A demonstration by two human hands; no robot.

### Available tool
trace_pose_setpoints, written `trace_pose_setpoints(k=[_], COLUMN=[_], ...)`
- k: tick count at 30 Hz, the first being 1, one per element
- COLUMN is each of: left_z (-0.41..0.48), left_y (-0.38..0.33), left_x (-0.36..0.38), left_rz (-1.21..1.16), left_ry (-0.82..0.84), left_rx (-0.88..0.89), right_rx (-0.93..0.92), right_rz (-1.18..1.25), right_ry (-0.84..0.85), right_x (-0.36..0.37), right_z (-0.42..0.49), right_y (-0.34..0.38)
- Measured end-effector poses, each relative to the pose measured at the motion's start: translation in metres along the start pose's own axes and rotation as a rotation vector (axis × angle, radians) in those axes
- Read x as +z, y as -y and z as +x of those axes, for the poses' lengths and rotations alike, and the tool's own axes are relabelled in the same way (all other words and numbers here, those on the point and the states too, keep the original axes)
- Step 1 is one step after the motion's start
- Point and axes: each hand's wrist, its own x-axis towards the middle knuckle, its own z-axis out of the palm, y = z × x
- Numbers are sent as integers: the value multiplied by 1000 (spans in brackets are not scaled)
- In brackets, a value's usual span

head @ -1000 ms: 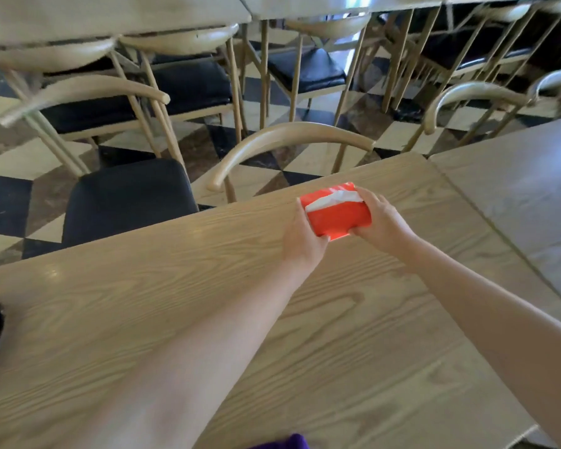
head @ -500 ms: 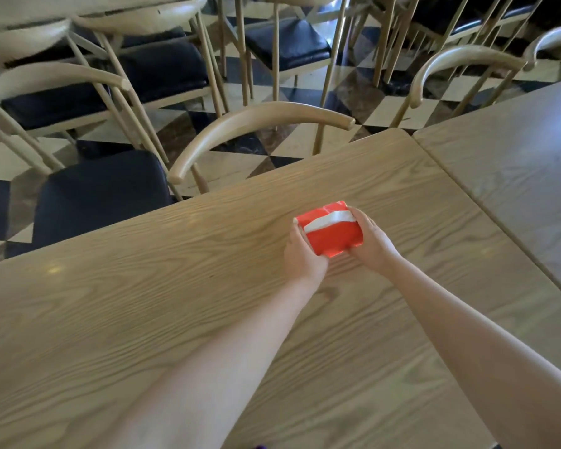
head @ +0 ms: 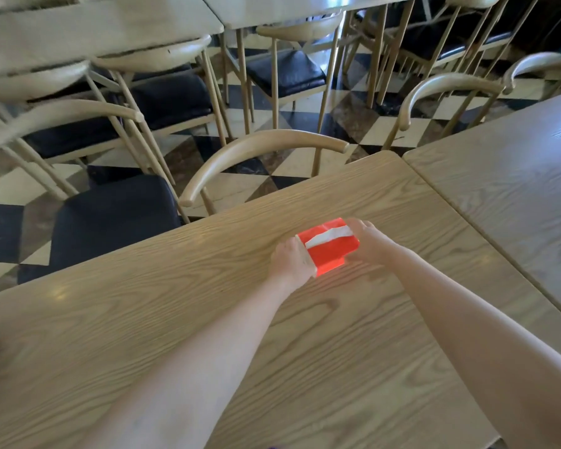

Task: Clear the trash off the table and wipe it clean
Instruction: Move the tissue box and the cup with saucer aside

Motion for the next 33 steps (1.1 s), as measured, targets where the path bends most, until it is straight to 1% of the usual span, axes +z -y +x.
trace_pose_setpoints(k=[5,10,12,14,16,18,21,25,28,33], left_z=[-9,-28,-39,-52,-69,-88,-118,-160,-193,-248], left_y=[20,44,58,74,97,126,178,250,303,378], left_x=[-42,-96,-118,-139,-158,-174,-195,-220,-239,-280], left_rz=[43,106,116,127,133,118,38,-165,-264,-439], left_ry=[80,123,170,197,209,230,242,195,166,109], left_rx=[-50,-39,-35,-32,-32,-57,-138,-279,-363,-451], right_rx=[54,17,-13,-53,-120,-153,-209,-283,-354,-434], right_rz=[-139,-306,-340,-432,-539,-591,-655,-635,-664,-739], right_ry=[46,76,134,213,284,352,420,507,519,555], right_x=[-19,-18,-9,6,25,49,88,147,190,249], right_z=[-17,-35,-41,-47,-51,-54,-59,-68,-75,-86], right_y=[28,83,110,140,172,202,247,303,341,398])
